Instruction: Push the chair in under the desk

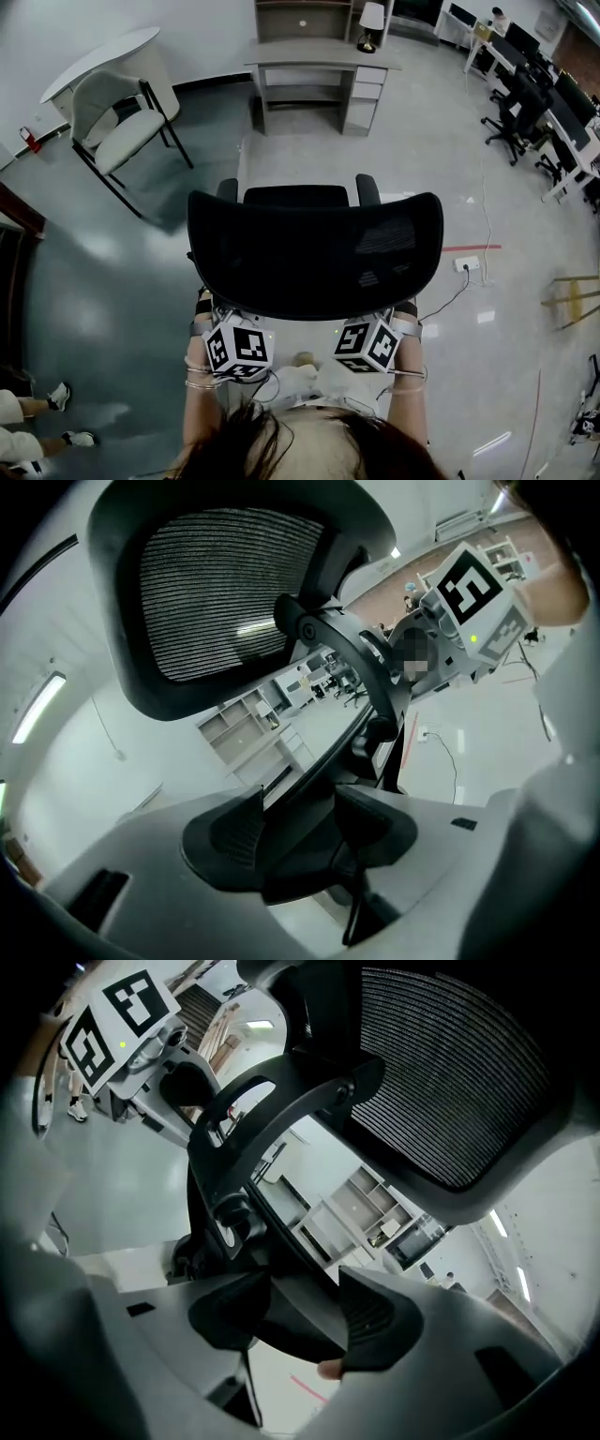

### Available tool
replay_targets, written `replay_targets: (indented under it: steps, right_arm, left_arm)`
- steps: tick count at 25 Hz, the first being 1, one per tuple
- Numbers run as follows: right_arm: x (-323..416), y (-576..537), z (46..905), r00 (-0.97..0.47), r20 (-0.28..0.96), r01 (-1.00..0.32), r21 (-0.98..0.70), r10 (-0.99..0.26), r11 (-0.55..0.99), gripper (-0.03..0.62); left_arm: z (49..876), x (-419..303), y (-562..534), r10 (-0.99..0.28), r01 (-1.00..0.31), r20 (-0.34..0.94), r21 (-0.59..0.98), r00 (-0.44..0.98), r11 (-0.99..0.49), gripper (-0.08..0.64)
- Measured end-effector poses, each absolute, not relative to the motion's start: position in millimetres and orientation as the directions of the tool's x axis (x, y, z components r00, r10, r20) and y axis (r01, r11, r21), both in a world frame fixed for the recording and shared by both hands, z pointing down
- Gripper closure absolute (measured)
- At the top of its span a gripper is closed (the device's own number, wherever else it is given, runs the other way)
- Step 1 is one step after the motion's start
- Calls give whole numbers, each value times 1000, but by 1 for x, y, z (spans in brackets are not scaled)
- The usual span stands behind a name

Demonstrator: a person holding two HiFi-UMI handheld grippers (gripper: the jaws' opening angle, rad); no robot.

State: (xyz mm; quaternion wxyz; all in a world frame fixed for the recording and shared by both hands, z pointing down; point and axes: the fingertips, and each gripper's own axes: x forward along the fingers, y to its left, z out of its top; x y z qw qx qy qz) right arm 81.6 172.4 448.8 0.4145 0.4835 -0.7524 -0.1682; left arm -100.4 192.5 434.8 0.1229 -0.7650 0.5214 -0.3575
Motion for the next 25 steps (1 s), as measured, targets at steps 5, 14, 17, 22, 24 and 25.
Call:
replay_targets:
  steps: [5,14,17,22,24,25]
  right_arm:
    - [80,165,449,-187,488,-587,640,-852,496,360]
    - [72,144,448,-202,537,-583,606,-819,541,362]
    - [74,143,447,-211,549,-584,593,-809,555,371]
    - [74,141,447,-209,540,-575,606,-815,549,371]
    - [74,140,447,-213,540,-572,606,-814,552,371]
    - [73,140,447,-215,538,-573,607,-815,551,371]
  left_arm:
    - [435,-103,186,-889,-712,409,-560,207,-424,319]
    - [435,-108,166,-886,-698,420,-575,195,-427,321]
    - [434,-104,166,-890,-702,411,-575,197,-420,321]
    - [434,-103,163,-900,-717,386,-566,205,-406,321]
    - [433,-103,163,-901,-719,383,-565,206,-405,321]
    - [433,-103,163,-901,-720,381,-564,206,-403,321]
